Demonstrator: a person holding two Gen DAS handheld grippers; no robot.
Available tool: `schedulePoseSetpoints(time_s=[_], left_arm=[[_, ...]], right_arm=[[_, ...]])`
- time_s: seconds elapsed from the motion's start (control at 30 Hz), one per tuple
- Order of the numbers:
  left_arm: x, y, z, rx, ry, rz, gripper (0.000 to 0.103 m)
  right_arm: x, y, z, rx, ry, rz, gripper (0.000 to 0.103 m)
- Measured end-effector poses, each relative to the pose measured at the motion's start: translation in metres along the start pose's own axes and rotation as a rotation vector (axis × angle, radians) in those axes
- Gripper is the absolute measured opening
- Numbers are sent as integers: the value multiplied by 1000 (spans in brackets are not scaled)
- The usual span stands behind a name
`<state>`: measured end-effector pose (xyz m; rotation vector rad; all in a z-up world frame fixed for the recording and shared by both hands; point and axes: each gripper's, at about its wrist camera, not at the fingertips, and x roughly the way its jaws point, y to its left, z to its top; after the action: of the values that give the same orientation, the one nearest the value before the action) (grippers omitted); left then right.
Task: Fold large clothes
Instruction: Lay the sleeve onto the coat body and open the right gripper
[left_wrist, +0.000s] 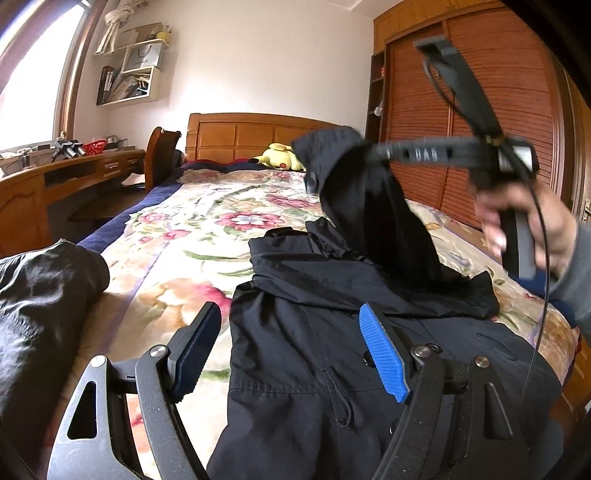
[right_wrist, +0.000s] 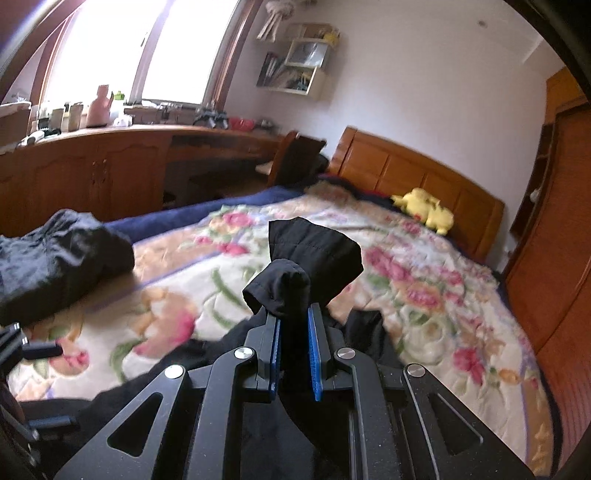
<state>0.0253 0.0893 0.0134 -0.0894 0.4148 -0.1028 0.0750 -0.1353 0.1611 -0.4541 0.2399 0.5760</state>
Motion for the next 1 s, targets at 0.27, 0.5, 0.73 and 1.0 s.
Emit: schedulePoseSetpoints(time_s=[0.27, 0.5, 0.73, 1.0], left_arm=[[1, 2, 0, -5, 1, 5, 78], [4, -1, -1, 1, 7, 2, 78], [10, -2, -3, 9, 27, 6, 78], [24, -3, -9, 19, 69, 31, 78]], right_arm=[[18, -8, -28, 34, 127, 91, 16], [10, -7, -26, 63, 169, 157, 56], [3, -27, -75, 124, 176, 111, 56], [6, -80, -154, 225, 276, -50, 56]])
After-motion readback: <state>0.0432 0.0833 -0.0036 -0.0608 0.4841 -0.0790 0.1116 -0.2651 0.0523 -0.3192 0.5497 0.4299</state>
